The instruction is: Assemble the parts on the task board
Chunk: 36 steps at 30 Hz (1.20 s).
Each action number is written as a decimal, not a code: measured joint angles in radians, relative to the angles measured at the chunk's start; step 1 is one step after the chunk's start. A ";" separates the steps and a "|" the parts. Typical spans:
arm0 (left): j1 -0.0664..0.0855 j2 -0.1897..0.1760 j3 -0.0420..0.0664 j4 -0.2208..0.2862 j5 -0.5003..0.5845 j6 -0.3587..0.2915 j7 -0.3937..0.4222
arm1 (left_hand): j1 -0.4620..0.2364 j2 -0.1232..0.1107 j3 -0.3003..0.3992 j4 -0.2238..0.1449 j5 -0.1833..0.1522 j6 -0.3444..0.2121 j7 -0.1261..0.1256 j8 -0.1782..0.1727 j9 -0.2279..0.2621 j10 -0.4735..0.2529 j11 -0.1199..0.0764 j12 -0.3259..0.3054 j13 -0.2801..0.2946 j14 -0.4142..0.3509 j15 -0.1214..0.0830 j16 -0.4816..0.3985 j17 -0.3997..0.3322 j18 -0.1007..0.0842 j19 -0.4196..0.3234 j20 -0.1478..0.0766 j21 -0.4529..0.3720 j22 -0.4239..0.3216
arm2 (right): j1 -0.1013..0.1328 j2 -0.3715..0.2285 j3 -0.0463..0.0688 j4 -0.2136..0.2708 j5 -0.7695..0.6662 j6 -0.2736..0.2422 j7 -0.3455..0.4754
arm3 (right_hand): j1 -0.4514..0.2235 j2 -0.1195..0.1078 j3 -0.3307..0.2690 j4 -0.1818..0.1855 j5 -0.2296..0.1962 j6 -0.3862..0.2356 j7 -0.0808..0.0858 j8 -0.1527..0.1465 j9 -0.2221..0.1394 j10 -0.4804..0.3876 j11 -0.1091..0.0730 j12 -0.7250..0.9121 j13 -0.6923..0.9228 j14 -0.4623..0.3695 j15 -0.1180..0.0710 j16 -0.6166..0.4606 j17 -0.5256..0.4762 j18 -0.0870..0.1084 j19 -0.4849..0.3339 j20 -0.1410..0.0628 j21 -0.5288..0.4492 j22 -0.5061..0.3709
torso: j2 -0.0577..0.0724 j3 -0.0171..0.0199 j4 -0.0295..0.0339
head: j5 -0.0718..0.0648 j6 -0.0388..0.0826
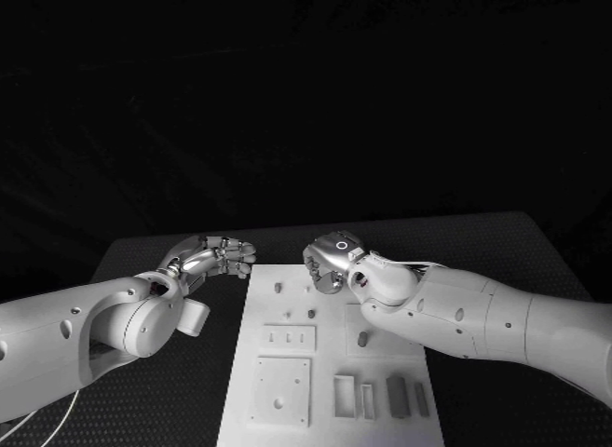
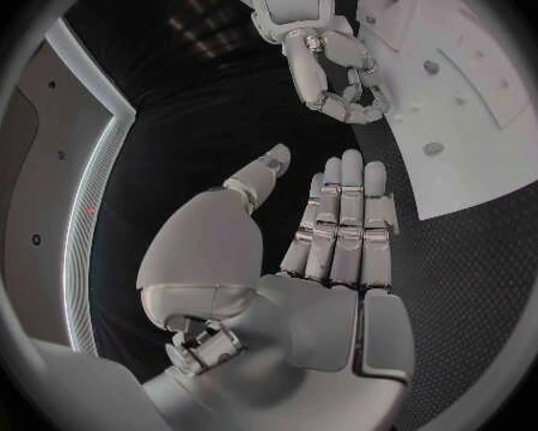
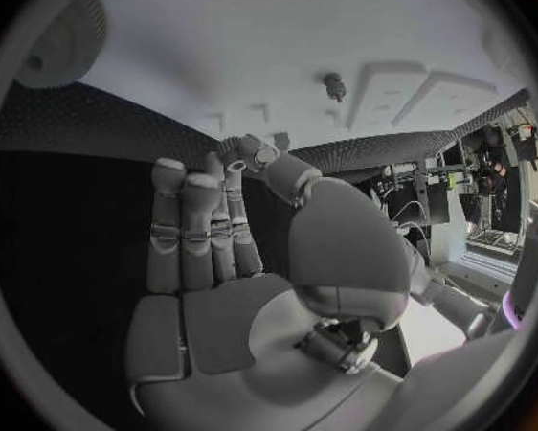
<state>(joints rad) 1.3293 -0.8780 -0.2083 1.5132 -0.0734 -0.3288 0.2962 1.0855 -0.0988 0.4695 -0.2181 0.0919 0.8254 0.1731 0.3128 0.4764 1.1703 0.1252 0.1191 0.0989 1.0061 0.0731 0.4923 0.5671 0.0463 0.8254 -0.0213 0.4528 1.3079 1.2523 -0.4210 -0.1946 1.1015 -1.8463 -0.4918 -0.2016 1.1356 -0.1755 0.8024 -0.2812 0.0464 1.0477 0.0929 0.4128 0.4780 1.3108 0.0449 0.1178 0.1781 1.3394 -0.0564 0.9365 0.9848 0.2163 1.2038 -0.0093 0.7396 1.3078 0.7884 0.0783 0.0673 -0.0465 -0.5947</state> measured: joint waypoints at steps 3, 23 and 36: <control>0.002 -0.001 0.000 0.003 0.000 0.000 0.000 | -0.004 0.004 0.000 0.000 0.000 0.000 0.000 0.000 0.000 0.000 0.000 0.000 0.000 0.000 0.000 0.000 0.000 0.000 0.000 0.000 0.000 0.000 | 0.000 0.012 0.000 -0.014 -0.006 -0.004 -0.007 | -0.002 -0.002 0.000 0.000 0.000 0.000 0.000 0.000 0.000 0.000 0.000 0.000 0.014 0.000 0.000 0.000 0.000 0.000 0.000 0.000 0.000 0.000 | 0.002 -0.0006 0.0023 | -0.001 0.002; 0.016 -0.004 0.002 0.010 0.000 -0.001 -0.002 | -0.003 0.003 0.000 -0.005 0.000 0.000 0.000 0.000 0.000 0.000 0.000 0.000 0.000 0.000 0.000 0.000 0.001 0.011 -0.004 -0.004 0.000 0.000 | -0.001 0.027 0.000 -0.043 -0.025 -0.009 -0.021 | 0.002 -0.006 0.013 0.002 -0.001 -0.001 0.000 -0.001 -0.003 0.000 0.000 -0.007 0.019 -0.001 -0.001 0.000 0.000 0.000 -0.003 -0.002 0.004 0.000 | 0.019 -0.0014 0.0193 | -0.012 0.013; 0.016 -0.005 0.002 0.008 0.000 -0.003 -0.003 | -0.008 -0.001 0.006 -0.011 0.000 0.000 0.000 0.000 0.000 0.000 0.000 -0.008 -0.001 0.000 0.000 -0.008 0.003 0.009 -0.009 0.002 0.000 0.000 | 0.000 0.019 0.000 -0.040 -0.032 0.008 -0.026 | 0.002 -0.006 0.016 0.005 -0.004 -0.001 0.001 -0.002 -0.001 0.000 0.000 -0.010 0.021 -0.001 -0.001 0.000 0.000 -0.001 -0.005 -0.001 0.008 0.000 | 0.022 -0.0006 0.0197 | -0.009 0.005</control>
<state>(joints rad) 1.3456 -0.8834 -0.2064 1.5212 -0.0737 -0.3319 0.2928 1.0779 -0.0993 0.4752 -0.2293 0.0920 0.8254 0.1731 0.3129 0.4766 1.1703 0.1252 0.1112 0.0980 1.0061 0.0731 0.4843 0.5697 0.0549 0.8162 -0.0196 0.4528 1.3075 1.2523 -0.4024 -0.1942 1.0612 -1.8784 -0.4843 -0.2281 1.1376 -0.1817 0.8185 -0.2760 0.0425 1.0469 0.0935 0.4112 0.4768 1.3110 0.0448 0.1079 0.1990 1.3386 -0.0572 0.9369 0.9845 0.2158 1.1991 -0.0101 0.7473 1.3076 0.8101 0.0778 0.0870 -0.0553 -0.5899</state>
